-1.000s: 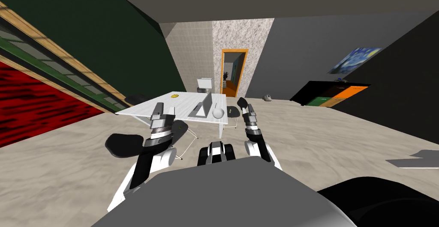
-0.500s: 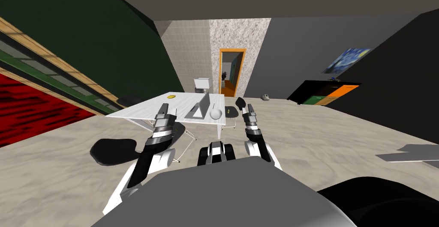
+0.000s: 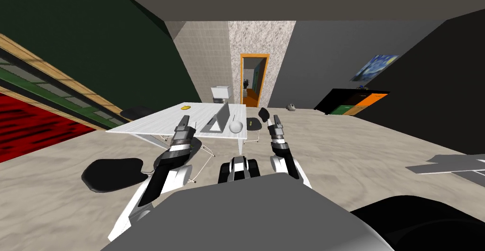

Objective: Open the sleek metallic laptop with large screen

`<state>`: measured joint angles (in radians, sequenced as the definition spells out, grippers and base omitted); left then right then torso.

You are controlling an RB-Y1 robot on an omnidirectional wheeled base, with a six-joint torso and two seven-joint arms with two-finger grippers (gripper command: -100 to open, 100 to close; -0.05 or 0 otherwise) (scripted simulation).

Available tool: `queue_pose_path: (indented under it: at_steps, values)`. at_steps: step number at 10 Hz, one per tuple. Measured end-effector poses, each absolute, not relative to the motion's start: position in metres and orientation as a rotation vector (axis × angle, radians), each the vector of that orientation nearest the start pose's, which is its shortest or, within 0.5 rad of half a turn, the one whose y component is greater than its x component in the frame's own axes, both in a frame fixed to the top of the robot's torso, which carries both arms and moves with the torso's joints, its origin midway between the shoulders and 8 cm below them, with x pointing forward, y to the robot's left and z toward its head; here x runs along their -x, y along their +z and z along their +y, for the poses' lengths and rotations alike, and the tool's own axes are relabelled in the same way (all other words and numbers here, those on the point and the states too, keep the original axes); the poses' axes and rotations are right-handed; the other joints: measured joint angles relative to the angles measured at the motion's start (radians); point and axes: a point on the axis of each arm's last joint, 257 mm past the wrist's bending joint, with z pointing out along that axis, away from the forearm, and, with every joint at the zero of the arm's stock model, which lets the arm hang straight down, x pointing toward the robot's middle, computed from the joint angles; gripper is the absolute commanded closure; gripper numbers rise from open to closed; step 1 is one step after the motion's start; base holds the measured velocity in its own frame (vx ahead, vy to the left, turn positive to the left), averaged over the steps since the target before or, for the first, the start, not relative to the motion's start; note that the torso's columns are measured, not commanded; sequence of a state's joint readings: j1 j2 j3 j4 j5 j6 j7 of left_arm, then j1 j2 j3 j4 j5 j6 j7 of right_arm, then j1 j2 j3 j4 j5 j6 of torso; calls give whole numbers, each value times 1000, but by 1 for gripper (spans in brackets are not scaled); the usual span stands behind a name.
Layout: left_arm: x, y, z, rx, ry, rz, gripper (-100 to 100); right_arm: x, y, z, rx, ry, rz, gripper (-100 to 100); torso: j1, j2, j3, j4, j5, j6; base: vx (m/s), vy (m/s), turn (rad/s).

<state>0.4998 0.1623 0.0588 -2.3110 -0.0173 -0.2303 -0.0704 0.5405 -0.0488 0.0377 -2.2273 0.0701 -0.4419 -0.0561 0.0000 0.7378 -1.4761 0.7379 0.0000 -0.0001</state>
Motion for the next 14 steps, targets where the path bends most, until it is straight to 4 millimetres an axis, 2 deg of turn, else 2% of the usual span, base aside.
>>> queue_pose_path:
  at_steps: [14]
  values:
    - [-397,-70,311,753,-917,1173,-100,-362,-27,-264,-728,1296,783,0,0,0,0,0,0,0,25,-36,-44]
